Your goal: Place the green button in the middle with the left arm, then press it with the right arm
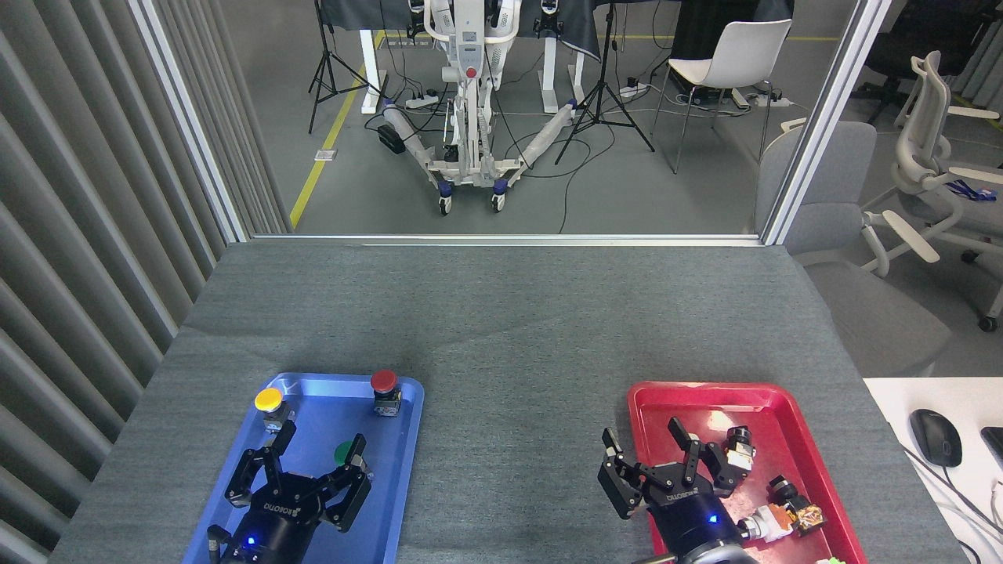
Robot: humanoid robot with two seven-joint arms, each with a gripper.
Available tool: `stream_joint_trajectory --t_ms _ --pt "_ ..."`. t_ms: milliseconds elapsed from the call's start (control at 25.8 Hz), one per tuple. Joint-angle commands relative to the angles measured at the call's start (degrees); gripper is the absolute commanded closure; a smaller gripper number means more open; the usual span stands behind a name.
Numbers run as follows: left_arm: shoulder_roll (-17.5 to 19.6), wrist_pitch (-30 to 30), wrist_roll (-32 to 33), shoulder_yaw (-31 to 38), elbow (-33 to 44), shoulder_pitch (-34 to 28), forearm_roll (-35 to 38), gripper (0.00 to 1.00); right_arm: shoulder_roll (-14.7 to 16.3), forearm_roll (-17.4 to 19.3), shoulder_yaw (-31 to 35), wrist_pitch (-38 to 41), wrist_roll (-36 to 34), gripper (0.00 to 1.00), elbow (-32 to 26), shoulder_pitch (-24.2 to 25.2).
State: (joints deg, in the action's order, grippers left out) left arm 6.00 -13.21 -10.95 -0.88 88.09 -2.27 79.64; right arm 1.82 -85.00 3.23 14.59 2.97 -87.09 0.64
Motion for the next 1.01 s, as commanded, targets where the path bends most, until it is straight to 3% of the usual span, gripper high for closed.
stream_joint_trajectory --t_ms 0,465,968 --pt "-0.2 -0.32 -0.3 0.09 0.42 -0.01 -0.01 0.01 -0.15 -0.08 -0.95 -13.09 2.65 0.01 -0.1 -0.12" --pt "0.33 -0.67 0.58 0.0 3.32 -0.19 -0.01 0.01 -0.85 0.01 -1.04 -15.11 2.39 0.01 -0.63 -0.12" --pt "0.94 -0.76 0.67 1.67 4.2 -3.18 -0.1 0.01 -0.41 -0.51 -1.04 -7.91 2.12 0.01 -0.63 -0.03"
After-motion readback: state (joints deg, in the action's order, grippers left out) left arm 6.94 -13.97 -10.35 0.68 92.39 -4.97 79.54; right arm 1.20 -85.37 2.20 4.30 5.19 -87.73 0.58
